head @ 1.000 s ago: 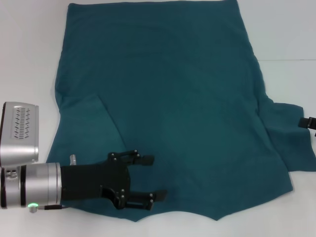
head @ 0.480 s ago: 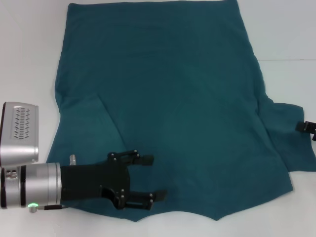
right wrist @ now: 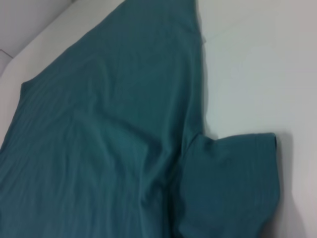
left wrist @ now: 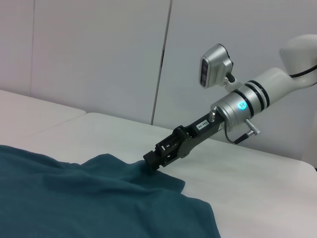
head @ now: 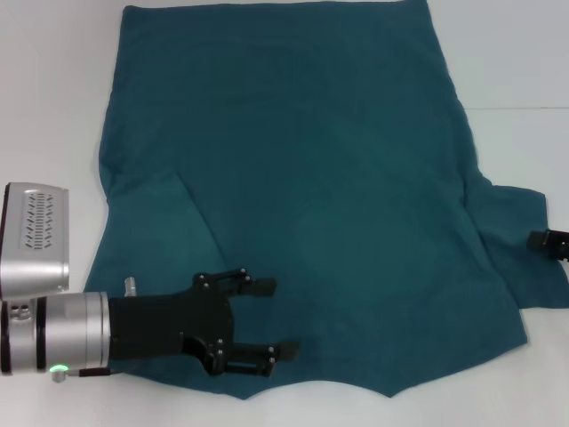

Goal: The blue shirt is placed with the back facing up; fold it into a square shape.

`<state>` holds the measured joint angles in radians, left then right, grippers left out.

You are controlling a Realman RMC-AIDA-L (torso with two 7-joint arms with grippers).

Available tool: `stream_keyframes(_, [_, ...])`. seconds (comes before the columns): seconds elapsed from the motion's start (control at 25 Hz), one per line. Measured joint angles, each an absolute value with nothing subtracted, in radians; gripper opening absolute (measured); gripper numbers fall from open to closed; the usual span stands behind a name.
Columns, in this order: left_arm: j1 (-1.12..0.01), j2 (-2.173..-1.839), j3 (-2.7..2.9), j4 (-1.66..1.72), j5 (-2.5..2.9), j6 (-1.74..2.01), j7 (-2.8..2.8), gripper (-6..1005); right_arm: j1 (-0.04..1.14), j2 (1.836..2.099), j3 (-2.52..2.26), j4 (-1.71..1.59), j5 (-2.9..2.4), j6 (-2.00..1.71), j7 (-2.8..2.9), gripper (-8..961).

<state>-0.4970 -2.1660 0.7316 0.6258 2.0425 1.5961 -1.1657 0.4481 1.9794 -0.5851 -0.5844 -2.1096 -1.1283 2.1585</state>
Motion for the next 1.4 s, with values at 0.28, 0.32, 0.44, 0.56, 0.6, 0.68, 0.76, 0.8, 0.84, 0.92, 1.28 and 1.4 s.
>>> stream_keyframes(0.28, [-0.497,-2.165,0.730,0.626,2.043,1.593,-1.166,901,0.448,1.981,-0.583,-0.584,-2.105,-1.129,2.152,365])
stream_keyframes(0.32, [-0.497,-2.164,0.730,0.626,2.043,1.593,-1.166,901,0.448,1.981,-0.583,-0.584,-2.105,-1.128,2.152,330])
stream_keyframes(0.44, [-0.498,-2.164,0.728,0.626,2.043,1.591,-1.166,901,0.452,1.983,-0.578,-0.584,-2.104,-1.126,2.147,227])
stream_keyframes(0.56, [-0.499,-2.164,0.727,0.626,2.043,1.591,-1.166,901,0.456,1.988,-0.569,-0.583,-2.104,-1.125,2.138,138])
stream_keyframes(0.6, [-0.500,-2.164,0.727,0.626,2.043,1.590,-1.166,901,0.456,1.989,-0.568,-0.583,-2.104,-1.124,2.137,118])
stream_keyframes(0.68, [-0.500,-2.164,0.726,0.626,2.041,1.590,-1.166,901,0.457,1.990,-0.566,-0.583,-2.104,-1.121,2.133,78])
stream_keyframes(0.76, [-0.500,-2.164,0.726,0.626,2.041,1.589,-1.166,900,0.457,1.992,-0.554,-0.583,-2.104,-1.118,2.125,39])
stream_keyframes(0.8, [-0.500,-2.164,0.726,0.626,2.041,1.589,-1.166,900,0.457,1.993,-0.544,-0.583,-2.104,-1.116,2.120,19])
stream_keyframes(0.84, [-0.500,-2.164,0.726,0.626,2.040,1.589,-1.166,900,0.457,1.994,-0.531,-0.583,-2.104,-1.110,2.117,-1])
stream_keyframes(0.92, [-0.500,-2.164,0.725,0.626,2.040,1.589,-1.166,900,0.456,1.996,-0.512,-0.583,-2.104,-1.104,2.109,-1])
stream_keyframes(1.28, [-0.498,-2.164,0.722,0.626,2.036,1.579,-1.166,900,0.455,2.000,-0.453,-0.581,-2.105,-1.059,2.085,-1])
stream_keyframes(1.4, [-0.499,-2.164,0.722,0.626,2.036,1.575,-1.166,901,0.456,2.000,-0.457,-0.580,-2.107,-1.044,2.084,-1])
